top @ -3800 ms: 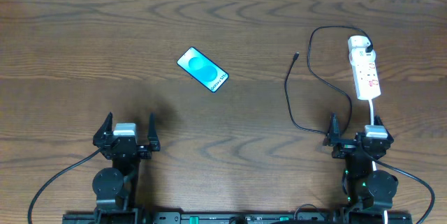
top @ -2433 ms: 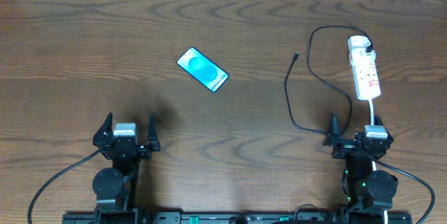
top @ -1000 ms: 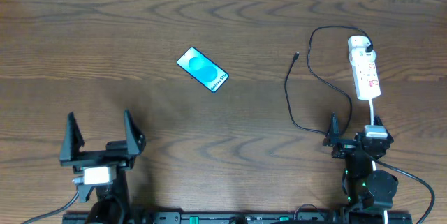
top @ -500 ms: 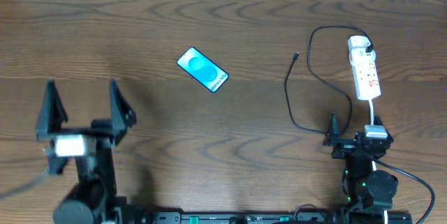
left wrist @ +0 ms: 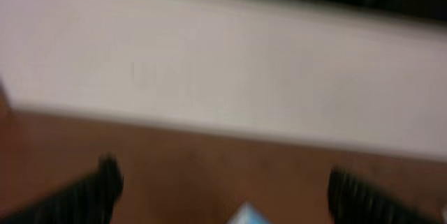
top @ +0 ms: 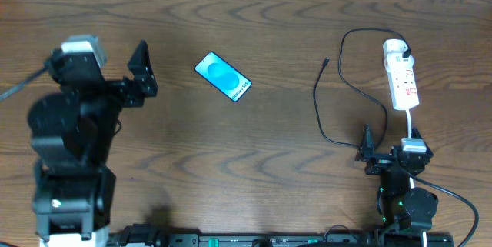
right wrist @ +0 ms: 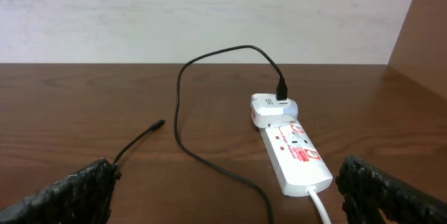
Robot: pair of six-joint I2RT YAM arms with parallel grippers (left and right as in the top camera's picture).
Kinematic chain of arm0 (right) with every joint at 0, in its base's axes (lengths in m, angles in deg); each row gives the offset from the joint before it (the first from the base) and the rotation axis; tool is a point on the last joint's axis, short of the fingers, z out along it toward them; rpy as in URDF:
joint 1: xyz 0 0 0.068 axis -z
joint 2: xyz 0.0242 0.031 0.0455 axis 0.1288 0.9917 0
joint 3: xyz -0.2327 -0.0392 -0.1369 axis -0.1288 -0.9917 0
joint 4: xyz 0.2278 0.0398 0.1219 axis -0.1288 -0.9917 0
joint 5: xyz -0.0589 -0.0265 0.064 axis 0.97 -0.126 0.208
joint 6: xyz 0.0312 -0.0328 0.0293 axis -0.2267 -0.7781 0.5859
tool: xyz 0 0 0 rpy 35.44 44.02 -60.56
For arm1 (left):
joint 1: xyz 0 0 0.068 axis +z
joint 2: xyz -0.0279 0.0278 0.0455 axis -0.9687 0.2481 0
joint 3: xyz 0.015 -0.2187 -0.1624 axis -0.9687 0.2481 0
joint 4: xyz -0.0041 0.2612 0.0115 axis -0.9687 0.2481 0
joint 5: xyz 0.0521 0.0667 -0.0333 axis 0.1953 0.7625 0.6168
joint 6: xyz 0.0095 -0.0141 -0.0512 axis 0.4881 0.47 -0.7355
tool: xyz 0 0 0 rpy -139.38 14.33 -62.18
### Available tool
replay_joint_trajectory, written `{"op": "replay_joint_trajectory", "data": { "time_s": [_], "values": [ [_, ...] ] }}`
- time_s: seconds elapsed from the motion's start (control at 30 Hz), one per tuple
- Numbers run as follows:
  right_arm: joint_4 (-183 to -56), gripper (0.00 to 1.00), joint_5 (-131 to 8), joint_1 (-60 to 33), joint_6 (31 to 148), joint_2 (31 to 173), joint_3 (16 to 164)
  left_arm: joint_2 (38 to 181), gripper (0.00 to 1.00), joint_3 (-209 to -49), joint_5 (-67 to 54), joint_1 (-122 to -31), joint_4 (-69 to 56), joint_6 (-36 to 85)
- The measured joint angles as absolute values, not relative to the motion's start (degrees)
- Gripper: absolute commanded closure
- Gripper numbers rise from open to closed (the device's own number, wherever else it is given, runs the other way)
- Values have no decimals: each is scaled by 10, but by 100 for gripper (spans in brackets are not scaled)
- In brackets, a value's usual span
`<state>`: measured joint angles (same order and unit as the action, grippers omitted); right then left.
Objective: Plug charger to phone and switch on socket
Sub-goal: 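Open the left gripper and move it forward over the blue phone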
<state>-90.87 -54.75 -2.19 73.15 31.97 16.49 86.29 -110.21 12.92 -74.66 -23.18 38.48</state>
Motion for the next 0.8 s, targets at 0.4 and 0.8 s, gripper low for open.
{"op": "replay_joint_trajectory", "data": {
  "time_s": [0.4,0.8],
  "values": [
    [-909,1,-547,-22,732,320,165,900,5,-1189,51,-747,-36,381],
    [-909,1,-547,-22,732,320,165,900,5,-1189,33,-747,-16,370]
  ]
}}
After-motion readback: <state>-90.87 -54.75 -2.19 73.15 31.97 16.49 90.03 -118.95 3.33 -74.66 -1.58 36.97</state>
